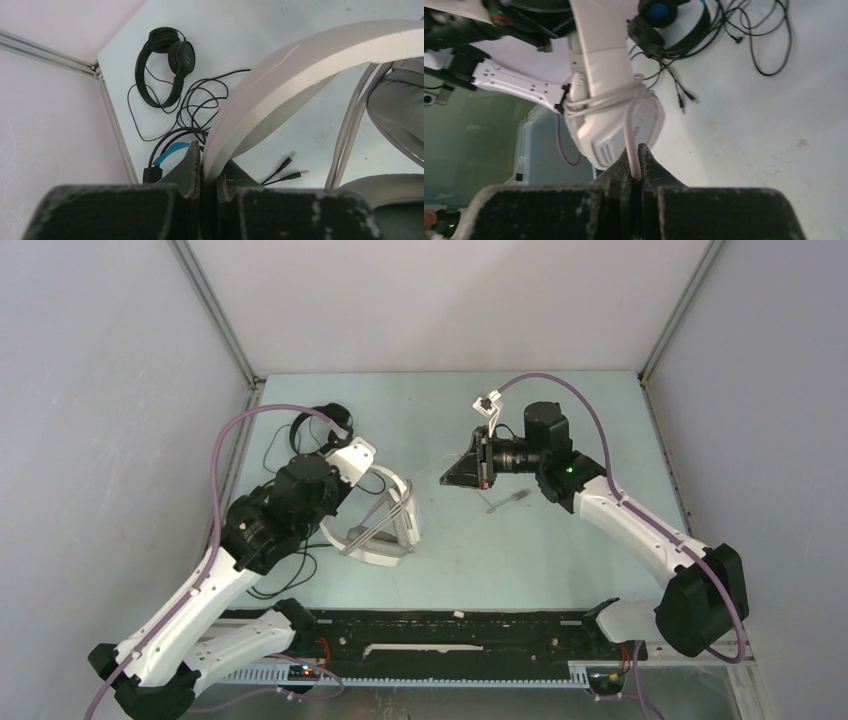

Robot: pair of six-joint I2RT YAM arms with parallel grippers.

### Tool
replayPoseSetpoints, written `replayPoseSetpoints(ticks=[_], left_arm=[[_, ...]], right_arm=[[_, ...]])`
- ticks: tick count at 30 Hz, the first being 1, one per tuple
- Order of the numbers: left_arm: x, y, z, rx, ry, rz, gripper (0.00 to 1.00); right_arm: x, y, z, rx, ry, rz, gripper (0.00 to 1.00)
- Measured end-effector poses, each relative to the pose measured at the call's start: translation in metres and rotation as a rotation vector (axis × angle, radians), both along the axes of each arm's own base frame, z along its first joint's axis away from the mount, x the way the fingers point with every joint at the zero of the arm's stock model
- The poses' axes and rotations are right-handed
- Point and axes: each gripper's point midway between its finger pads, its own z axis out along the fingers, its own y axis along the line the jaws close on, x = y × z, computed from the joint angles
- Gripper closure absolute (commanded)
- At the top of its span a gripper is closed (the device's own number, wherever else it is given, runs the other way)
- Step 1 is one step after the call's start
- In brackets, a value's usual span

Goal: Wrap the headphones
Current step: Wrap the headphones cable around the headphones.

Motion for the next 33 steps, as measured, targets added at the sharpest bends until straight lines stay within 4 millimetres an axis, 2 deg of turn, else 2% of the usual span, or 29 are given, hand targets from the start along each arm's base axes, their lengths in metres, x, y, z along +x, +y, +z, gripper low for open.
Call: replayPoseSetpoints(ticks=[14, 26, 33], left_arm=[[0.0, 0.003, -0.001, 0.001, -0.008, 0.022, 1.0], [0.007, 0.013, -0.008, -0.096, 0.007, 0.222, 1.0], [0.011, 0.019, -0.015, -0.142, 0.023, 0.348, 1.0]], right_arm=[[-0.033, 0.035, 0.039, 0.127, 0.074, 0.115, 1.0], [-0.052, 0.065, 0.05, 0.205, 0.186, 0.195, 0.95], [-0.056, 0.084, 0.053, 0.215, 0.208, 0.196, 0.93]])
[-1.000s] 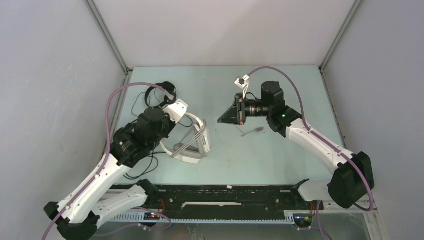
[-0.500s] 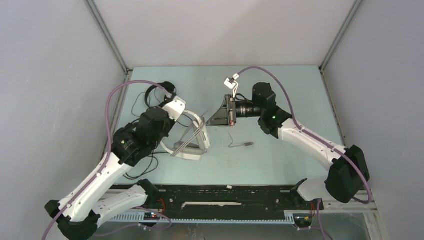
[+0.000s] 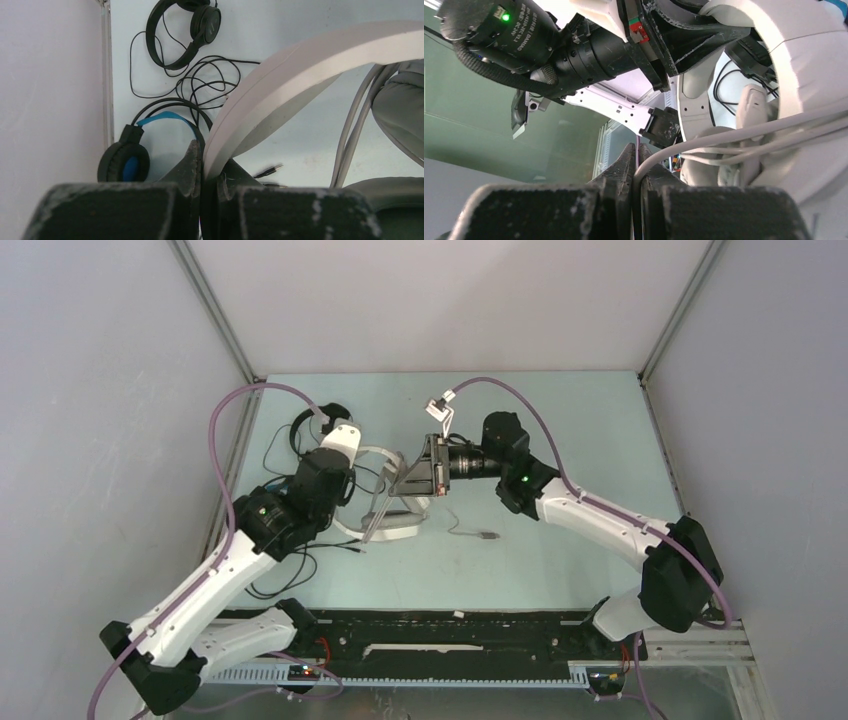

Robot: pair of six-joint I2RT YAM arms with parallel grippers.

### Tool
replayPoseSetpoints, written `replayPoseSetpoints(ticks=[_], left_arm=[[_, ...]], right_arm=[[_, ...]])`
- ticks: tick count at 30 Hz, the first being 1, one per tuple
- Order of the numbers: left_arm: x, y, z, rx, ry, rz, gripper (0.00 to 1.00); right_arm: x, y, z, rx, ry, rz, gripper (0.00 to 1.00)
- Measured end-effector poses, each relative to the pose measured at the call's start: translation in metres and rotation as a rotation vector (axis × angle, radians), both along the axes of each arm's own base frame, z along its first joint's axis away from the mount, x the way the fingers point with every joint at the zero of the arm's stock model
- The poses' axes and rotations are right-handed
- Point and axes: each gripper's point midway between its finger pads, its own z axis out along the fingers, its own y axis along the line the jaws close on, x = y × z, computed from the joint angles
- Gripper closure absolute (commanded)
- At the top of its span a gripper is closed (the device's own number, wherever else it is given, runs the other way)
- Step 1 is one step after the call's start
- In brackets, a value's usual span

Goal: Wrap the headphones
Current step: Wrap the headphones cable around the headphones.

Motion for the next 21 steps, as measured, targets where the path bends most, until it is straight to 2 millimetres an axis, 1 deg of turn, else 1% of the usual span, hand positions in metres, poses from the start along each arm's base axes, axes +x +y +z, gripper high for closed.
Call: replayPoseSetpoints(ticks=[3, 7, 13, 21], left_arm=[[0.003, -0.004, 0.002, -0.038, 0.003, 0.039, 1.0], [0.003, -0.003, 0.005, -0.12, -0.012, 0.111, 1.0], [0.0, -0.002, 0.006, -0.22, -0.019, 0.196, 1.0], [0.002, -0.01, 0.003, -0.322, -0.004, 0.252, 1.0]], right_arm=[[-0.002, 0.006, -0.002, -0.005, -0.002, -0.016, 0.94], [-0.001, 0.012, -0.005, -0.028, -0.022, -0.054, 0.93], [0.001, 0.015, -0.012, -0.073, -0.059, -0.123, 0.92], [-0.006, 0.022, -0.016, -0.102, -0.112, -0.154, 0.93]])
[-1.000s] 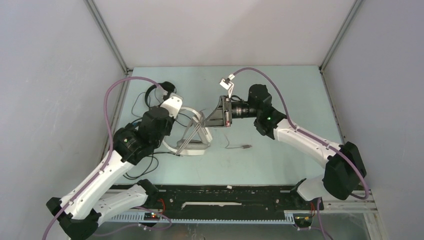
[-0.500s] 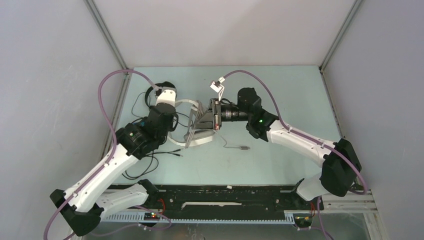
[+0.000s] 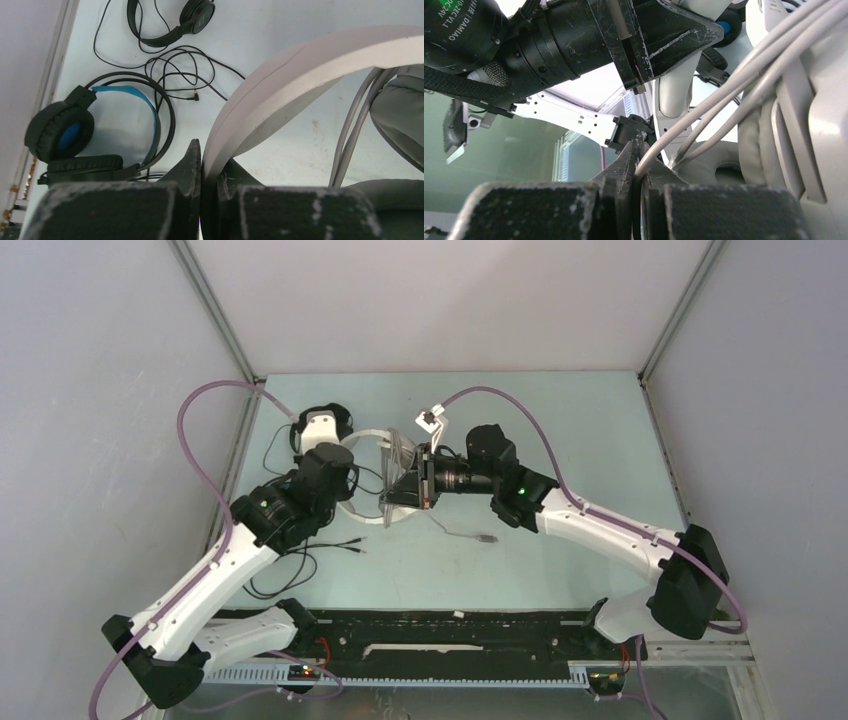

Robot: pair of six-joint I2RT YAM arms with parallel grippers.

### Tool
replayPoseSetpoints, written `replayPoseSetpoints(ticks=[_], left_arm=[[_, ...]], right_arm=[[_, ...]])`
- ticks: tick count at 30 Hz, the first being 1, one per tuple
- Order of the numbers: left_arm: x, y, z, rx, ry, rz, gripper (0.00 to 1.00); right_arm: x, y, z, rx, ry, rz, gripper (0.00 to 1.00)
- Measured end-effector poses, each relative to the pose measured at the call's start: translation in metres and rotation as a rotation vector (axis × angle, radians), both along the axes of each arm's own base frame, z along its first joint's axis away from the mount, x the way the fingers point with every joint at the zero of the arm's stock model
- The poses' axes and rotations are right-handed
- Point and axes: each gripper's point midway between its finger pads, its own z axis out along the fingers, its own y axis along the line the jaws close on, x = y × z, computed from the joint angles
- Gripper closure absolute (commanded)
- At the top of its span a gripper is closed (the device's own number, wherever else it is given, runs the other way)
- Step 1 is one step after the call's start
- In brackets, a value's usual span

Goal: Wrap the headphones
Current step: Wrap the headphones cable around the headphones.

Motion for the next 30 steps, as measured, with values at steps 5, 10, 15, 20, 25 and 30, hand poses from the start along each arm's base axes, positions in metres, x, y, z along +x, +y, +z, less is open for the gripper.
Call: replayPoseSetpoints(ticks=[5, 10, 15, 20, 25, 30], left_arm=[[0.0, 0.0, -0.004, -0.063, 0.011, 0.052, 1.0], [0.003, -0.004, -0.002, -0.115, 0.026, 0.098, 1.0], [0.003, -0.002, -0.004, -0.173, 0.031, 0.147, 1.0], [0.007, 0.004, -0.003, -0.235, 0.019, 0.206, 1.0], [0.011, 0.007, 0.008, -0.314, -0.031, 0.247, 1.0], [0.01, 0.007, 0.014, -0.346, -0.05, 0.248, 1.0]], right_arm=[[0.001, -0.002, 0.001, -0.015, -0.043, -0.038, 0.93], [0.0, 0.0, 0.0, -0.029, -0.083, -0.061, 0.92], [-0.002, 0.001, -0.004, -0.048, -0.103, -0.064, 0.91], [-0.009, 0.001, -0.009, -0.081, -0.126, -0.064, 0.88], [-0.021, -0.002, -0.009, -0.111, -0.204, -0.06, 0.89], [-0.014, -0.004, -0.009, -0.13, -0.316, -0.113, 0.91]])
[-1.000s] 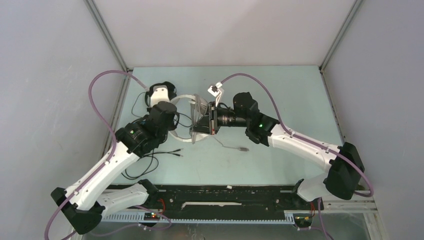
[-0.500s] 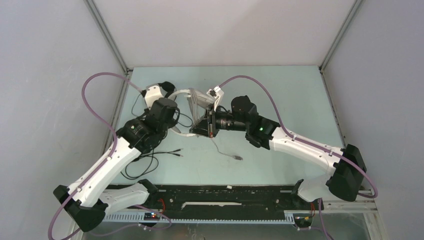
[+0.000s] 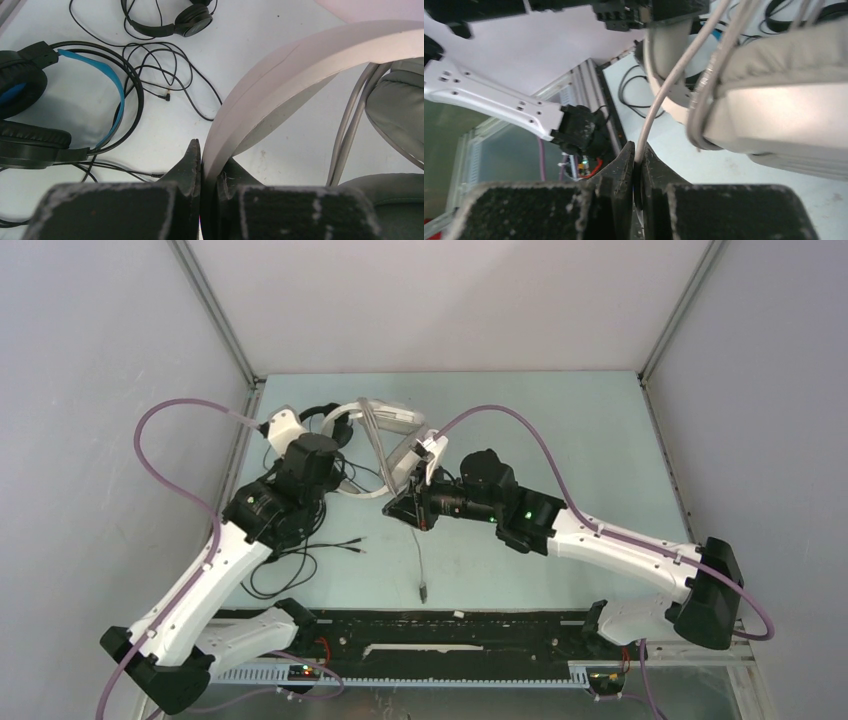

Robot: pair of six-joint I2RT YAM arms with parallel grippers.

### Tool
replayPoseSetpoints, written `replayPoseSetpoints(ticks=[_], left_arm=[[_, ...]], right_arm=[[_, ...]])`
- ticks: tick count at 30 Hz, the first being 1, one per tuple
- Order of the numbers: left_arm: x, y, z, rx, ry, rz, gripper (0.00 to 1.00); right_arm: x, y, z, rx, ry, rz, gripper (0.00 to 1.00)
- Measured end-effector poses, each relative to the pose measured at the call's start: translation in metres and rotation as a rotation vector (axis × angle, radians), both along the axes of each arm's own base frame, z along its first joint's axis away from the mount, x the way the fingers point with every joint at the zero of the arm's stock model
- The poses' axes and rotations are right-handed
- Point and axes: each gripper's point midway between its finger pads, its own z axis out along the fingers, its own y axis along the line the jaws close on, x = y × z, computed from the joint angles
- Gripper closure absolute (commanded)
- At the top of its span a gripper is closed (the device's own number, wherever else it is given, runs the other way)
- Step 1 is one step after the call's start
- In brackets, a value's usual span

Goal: Wrap the headphones
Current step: Wrap the headphones cable around the headphones.

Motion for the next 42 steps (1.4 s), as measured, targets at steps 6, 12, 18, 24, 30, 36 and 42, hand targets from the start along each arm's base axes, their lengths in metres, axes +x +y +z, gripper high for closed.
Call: replayPoseSetpoints(ticks=[6, 12, 18, 24, 30, 36, 42], left_arm=[[-0.005, -0.002, 0.006, -0.041, -0.016, -0.017, 1.0], [-0.008, -0.004, 0.01, -0.063, -0.025, -0.035, 1.0], [-0.009, -0.008, 0.01, -0.083, -0.021, -0.048, 1.0], [-0.01, -0.013, 0.011, -0.107, -0.022, -0.062, 1.0], [-0.009, -0.014, 0.026, -0.134, -0.057, -0.065, 1.0], [-0.008, -0.016, 0.035, -0.158, -0.082, -0.069, 1.0], [-0.007, -0.017, 0.039, -0.168, -0.093, -0.071, 1.0]], right_arm=[[0.016, -0.007, -0.027, -0.041, -0.078, -0.08, 0.91], [0.02, -0.009, -0.038, -0.029, -0.143, -0.112, 0.9], [0.02, -0.01, -0.042, 0.004, -0.183, -0.116, 0.89], [0.017, -0.019, -0.057, 0.023, -0.209, -0.118, 0.84], [0.015, -0.022, -0.064, 0.032, -0.229, -0.114, 0.82], [0.012, -0.025, -0.075, 0.039, -0.224, -0.109, 0.73], [0.008, -0.02, -0.091, 0.063, -0.203, -0.084, 0.69]])
